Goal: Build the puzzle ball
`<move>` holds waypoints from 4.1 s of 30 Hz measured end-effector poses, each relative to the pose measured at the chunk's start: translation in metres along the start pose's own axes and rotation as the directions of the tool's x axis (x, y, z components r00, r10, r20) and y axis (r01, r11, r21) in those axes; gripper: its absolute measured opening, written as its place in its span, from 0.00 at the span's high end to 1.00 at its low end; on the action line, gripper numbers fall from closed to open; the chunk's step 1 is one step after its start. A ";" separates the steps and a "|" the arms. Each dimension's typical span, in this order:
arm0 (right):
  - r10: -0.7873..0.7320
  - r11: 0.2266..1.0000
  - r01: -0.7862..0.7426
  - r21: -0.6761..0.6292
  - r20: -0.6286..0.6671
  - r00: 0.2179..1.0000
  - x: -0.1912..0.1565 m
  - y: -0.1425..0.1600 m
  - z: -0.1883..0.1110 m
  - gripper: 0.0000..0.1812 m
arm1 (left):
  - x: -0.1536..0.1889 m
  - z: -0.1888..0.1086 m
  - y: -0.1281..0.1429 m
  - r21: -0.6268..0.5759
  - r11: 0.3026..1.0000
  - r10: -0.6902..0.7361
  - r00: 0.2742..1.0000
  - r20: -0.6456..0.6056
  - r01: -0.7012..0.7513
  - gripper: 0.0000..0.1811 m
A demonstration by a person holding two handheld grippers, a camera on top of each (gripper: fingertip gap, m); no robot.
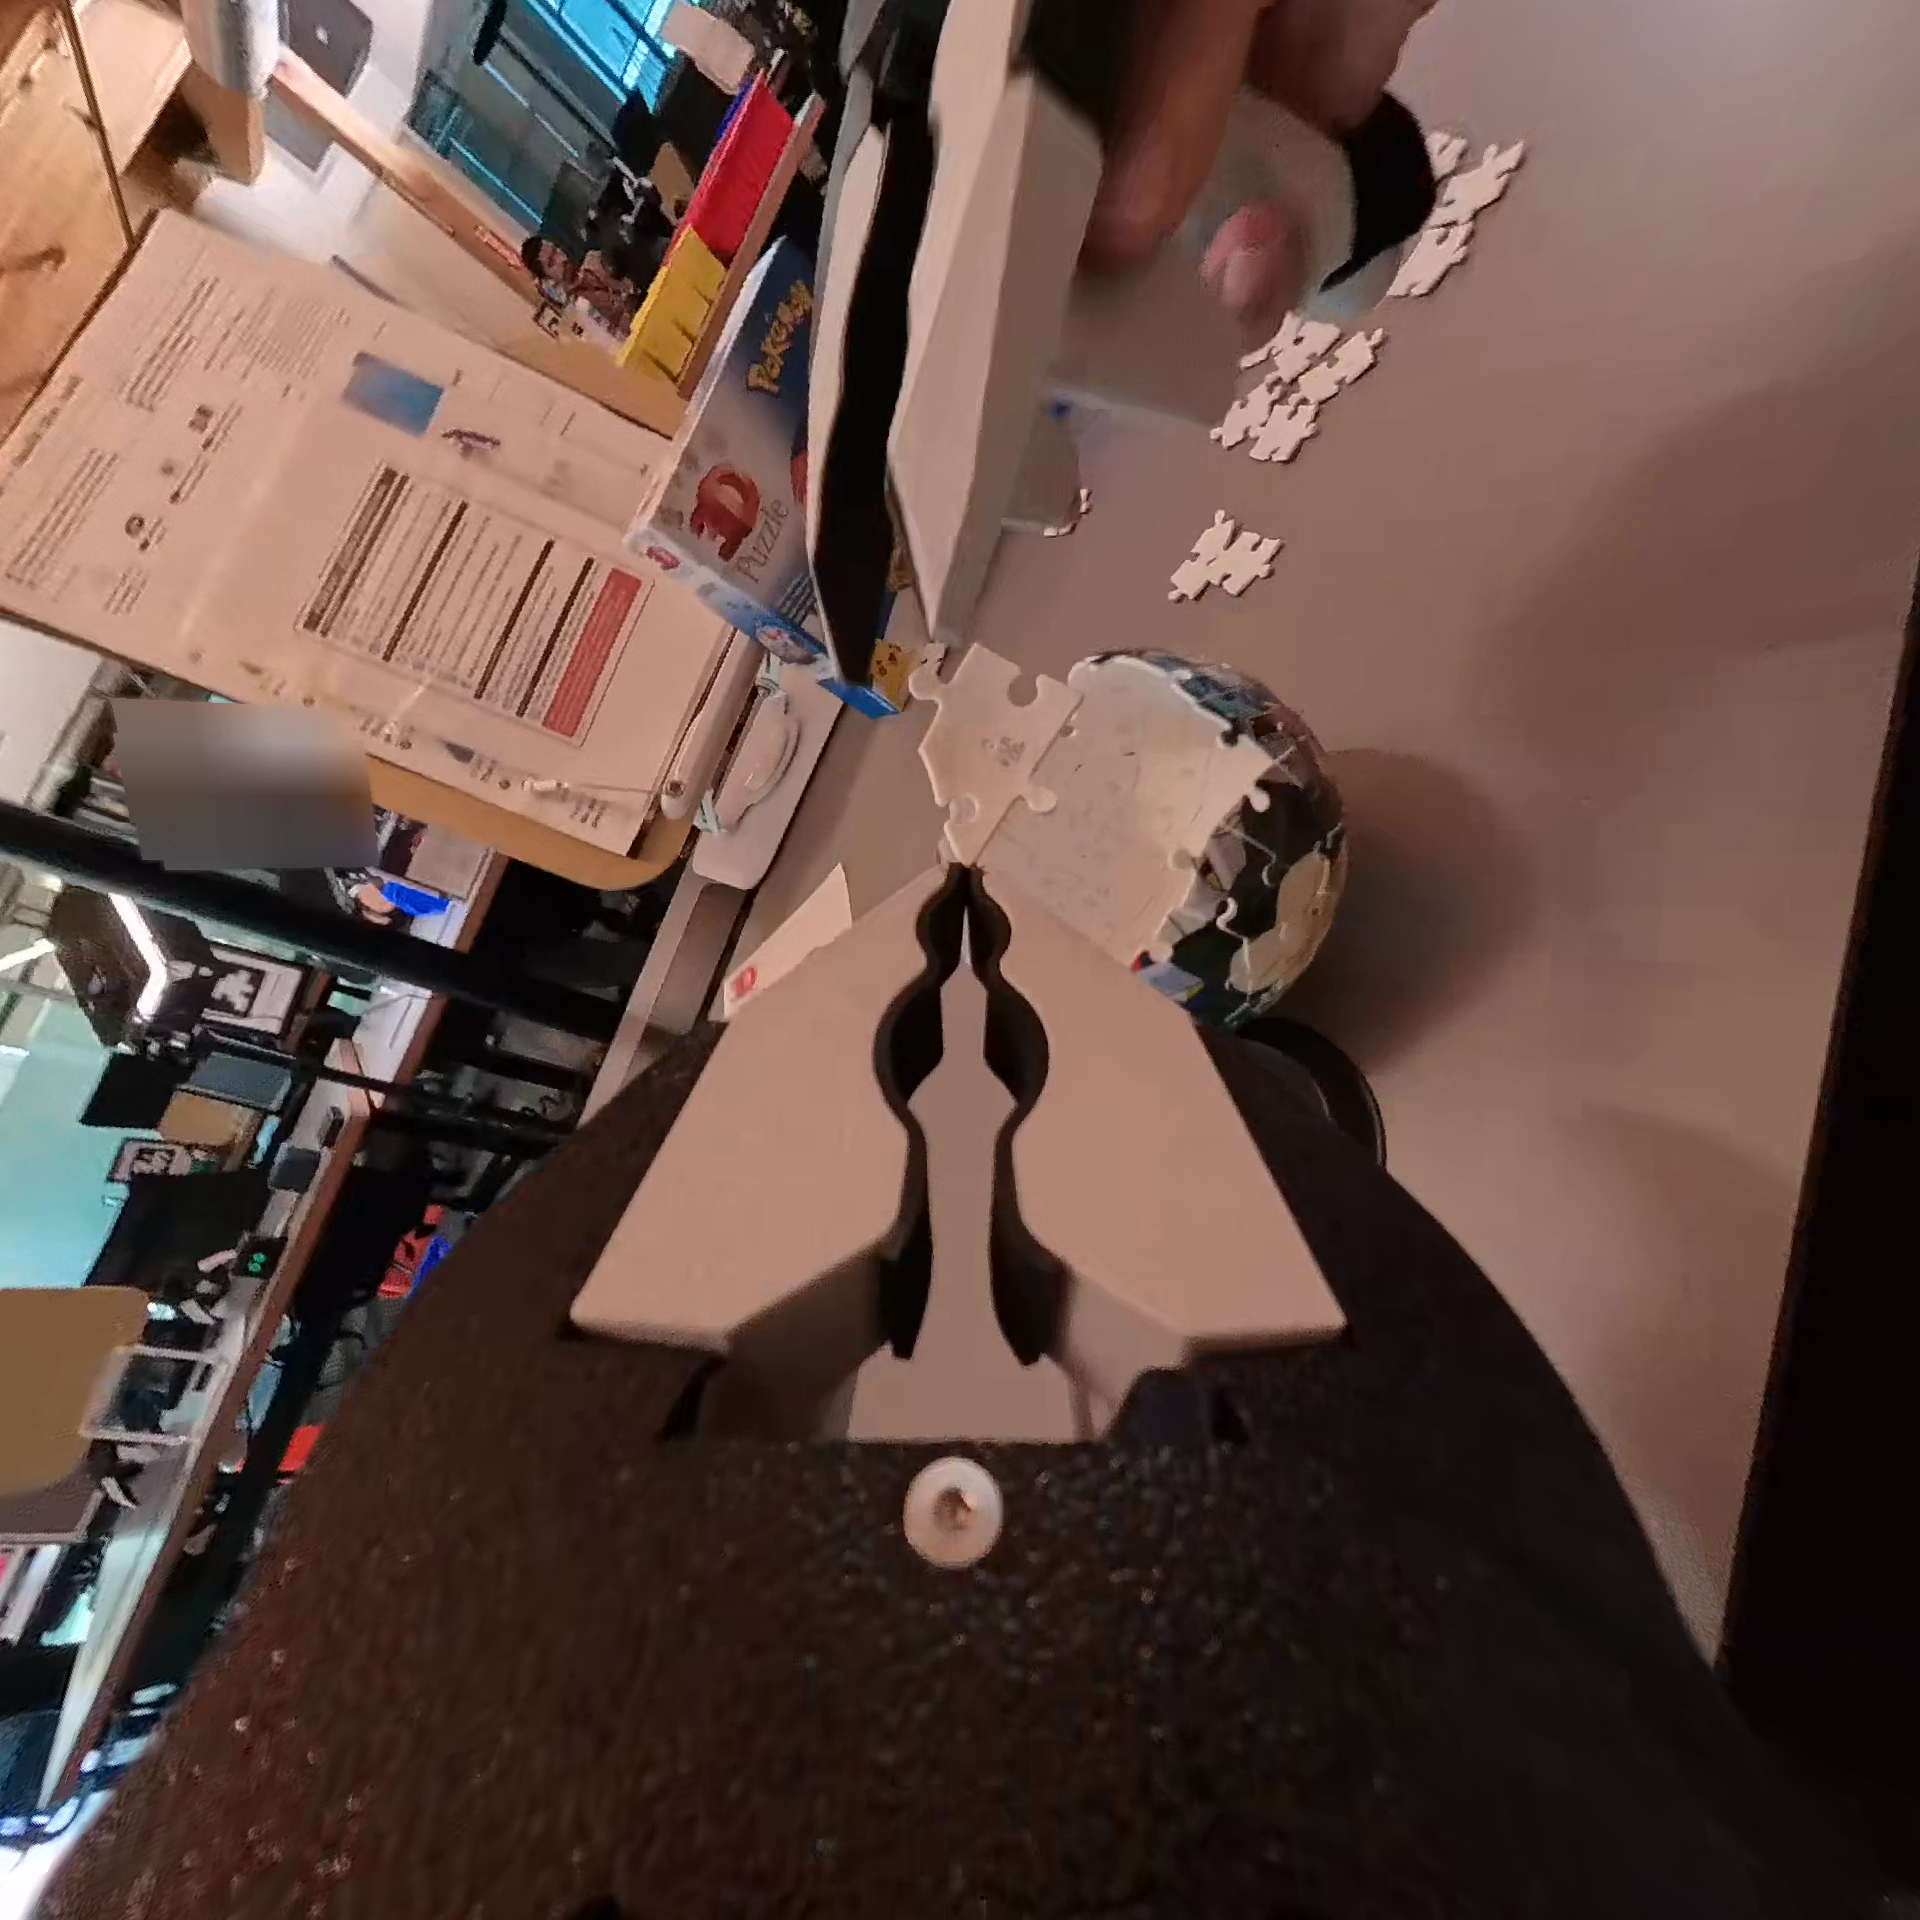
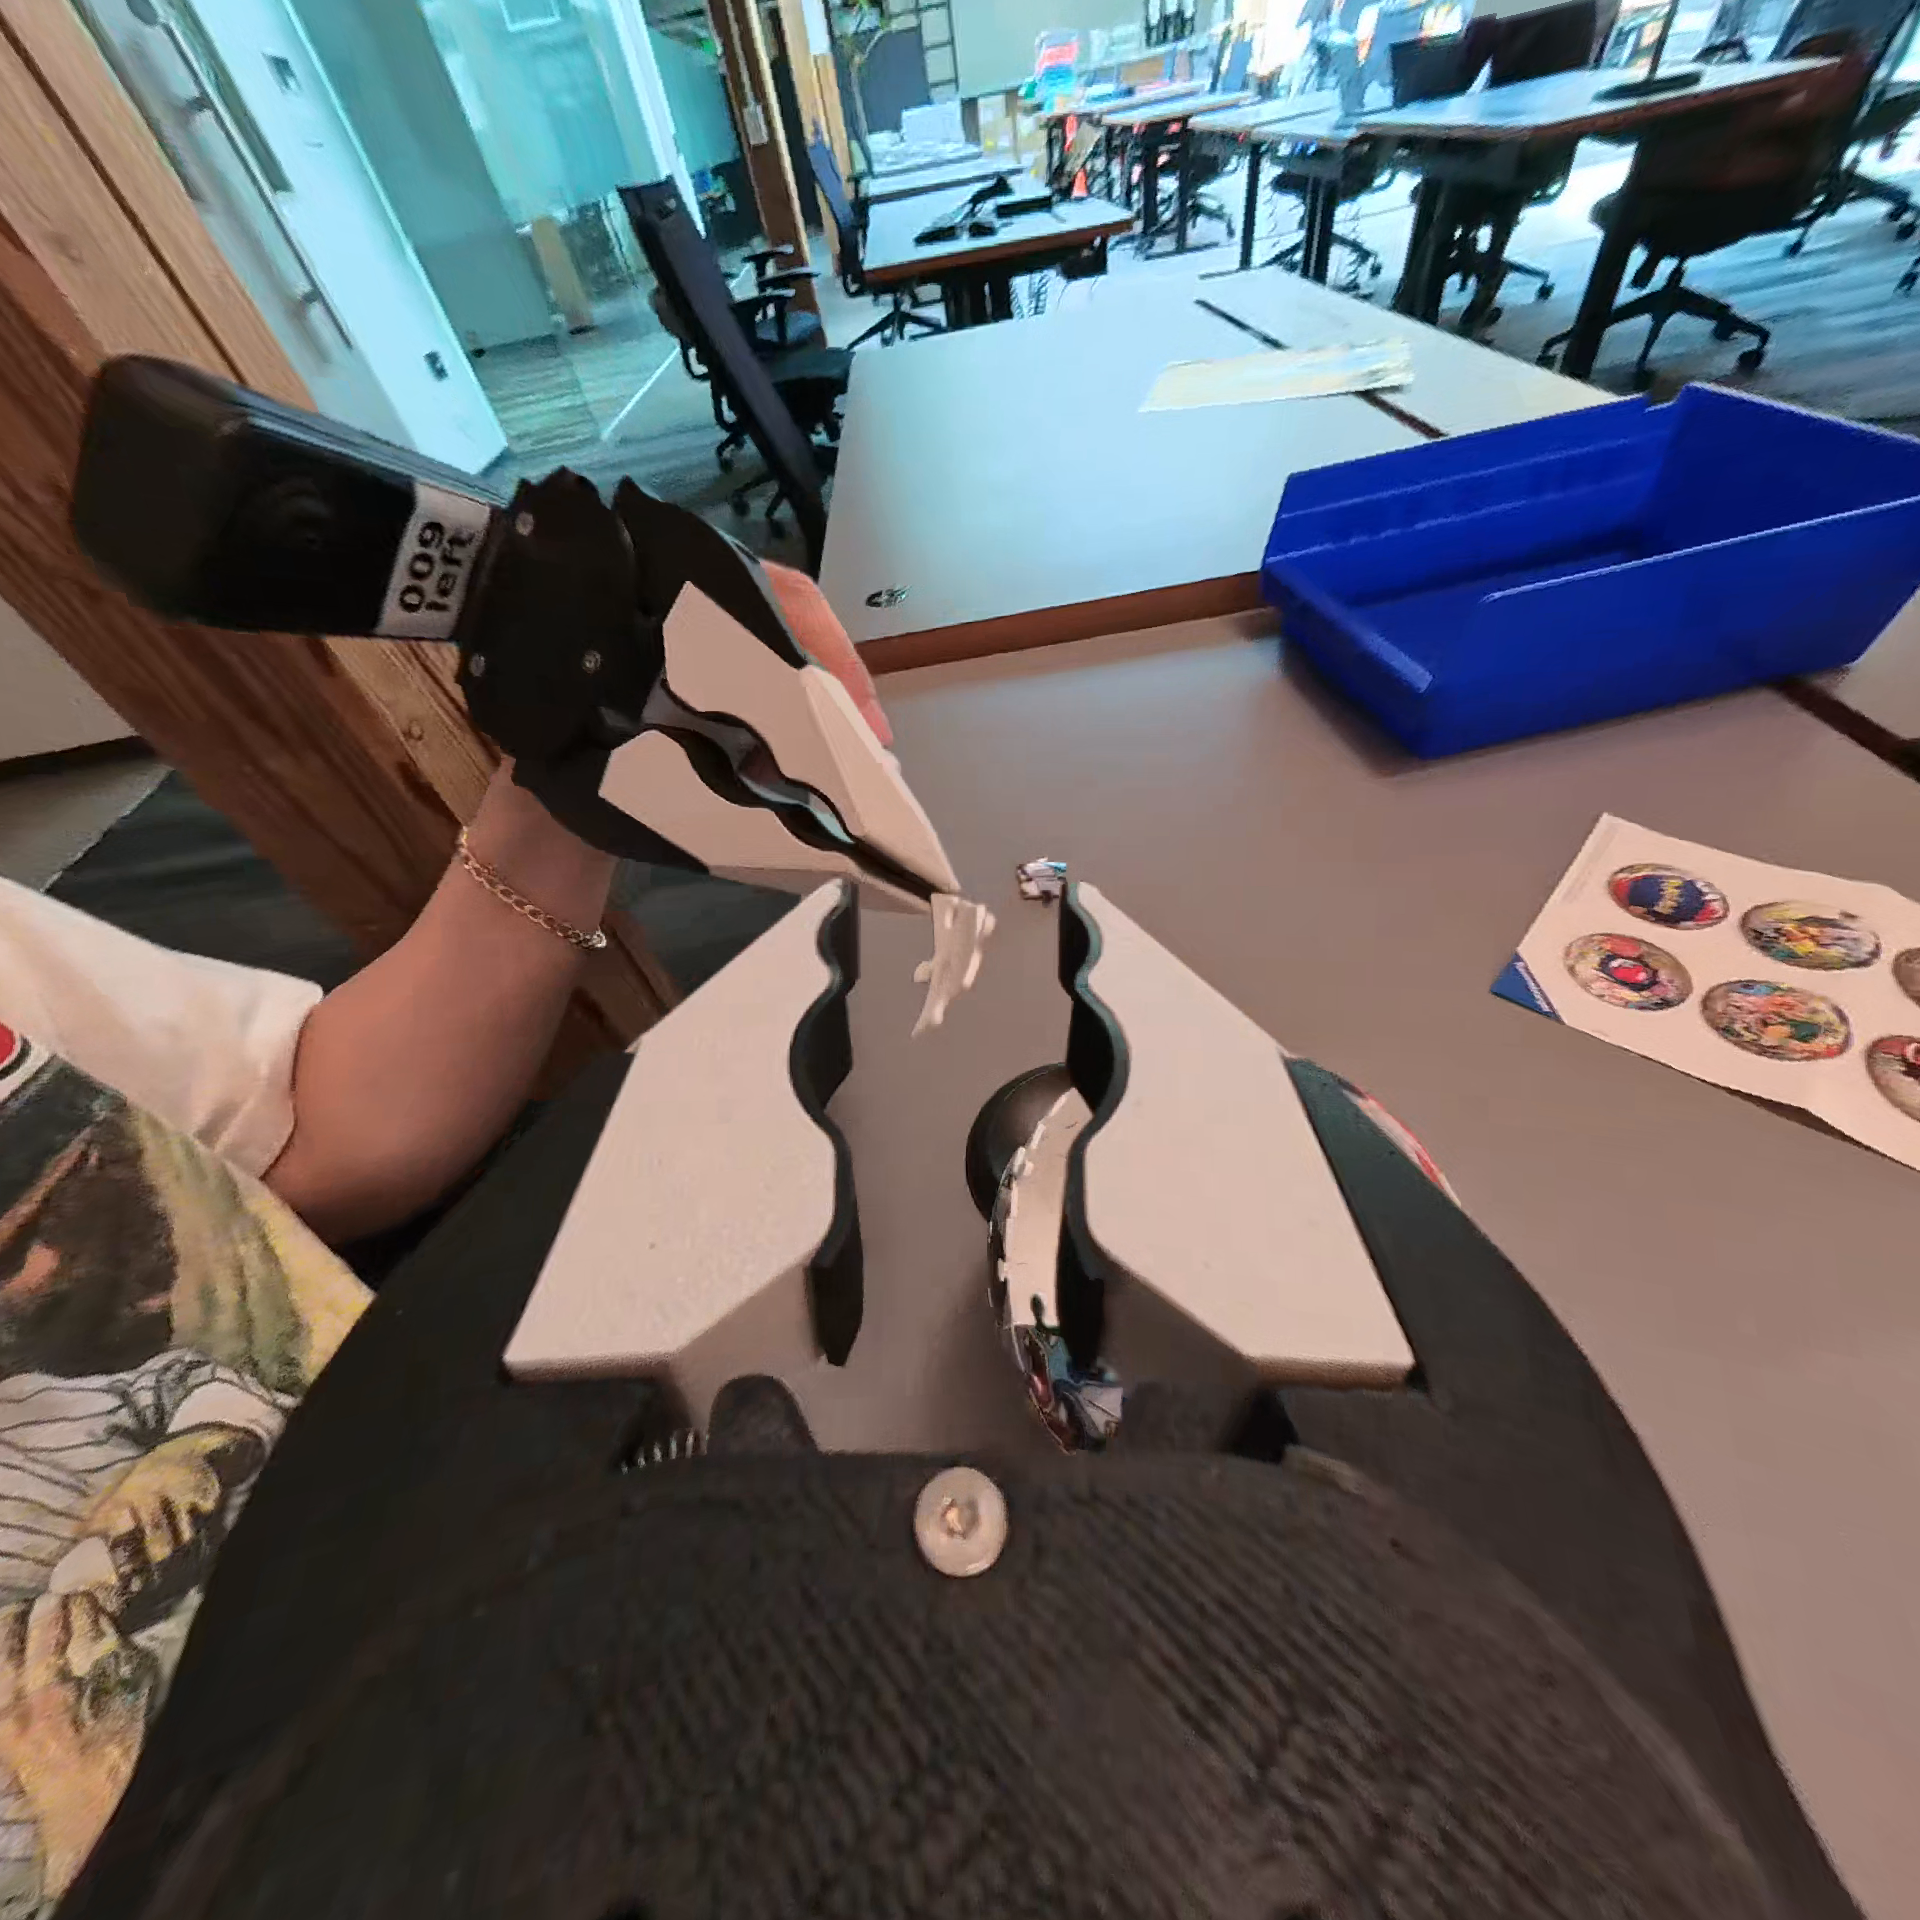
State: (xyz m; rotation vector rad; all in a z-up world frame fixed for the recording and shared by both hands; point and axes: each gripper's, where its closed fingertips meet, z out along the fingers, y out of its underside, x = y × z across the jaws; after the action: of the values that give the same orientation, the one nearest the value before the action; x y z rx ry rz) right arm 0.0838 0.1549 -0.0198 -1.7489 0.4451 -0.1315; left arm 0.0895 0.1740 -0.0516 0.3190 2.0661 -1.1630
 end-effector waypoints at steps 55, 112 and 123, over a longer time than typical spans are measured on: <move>-0.154 0.931 0.177 -0.320 0.096 0.983 0.070 0.153 0.012 0.38 | 0.076 0.049 0.093 -0.346 0.682 -0.713 0.690 -0.122 0.644 0.57; -0.503 0.847 0.506 -0.162 0.057 0.862 0.039 0.127 0.066 0.30 | 0.099 0.021 0.132 -0.404 0.609 -0.746 0.666 0.001 0.683 0.54; -0.238 0.951 0.258 -0.172 0.125 0.963 0.040 0.133 0.059 0.33 | 0.091 0.009 0.111 -0.349 0.582 -0.787 0.617 -0.015 0.735 0.60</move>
State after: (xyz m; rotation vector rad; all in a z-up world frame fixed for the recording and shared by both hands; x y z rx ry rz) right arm 0.1104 0.1728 -0.1678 -1.9836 0.1637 -0.1828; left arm 0.0888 0.2164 -0.1893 -0.7611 2.5891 -1.2605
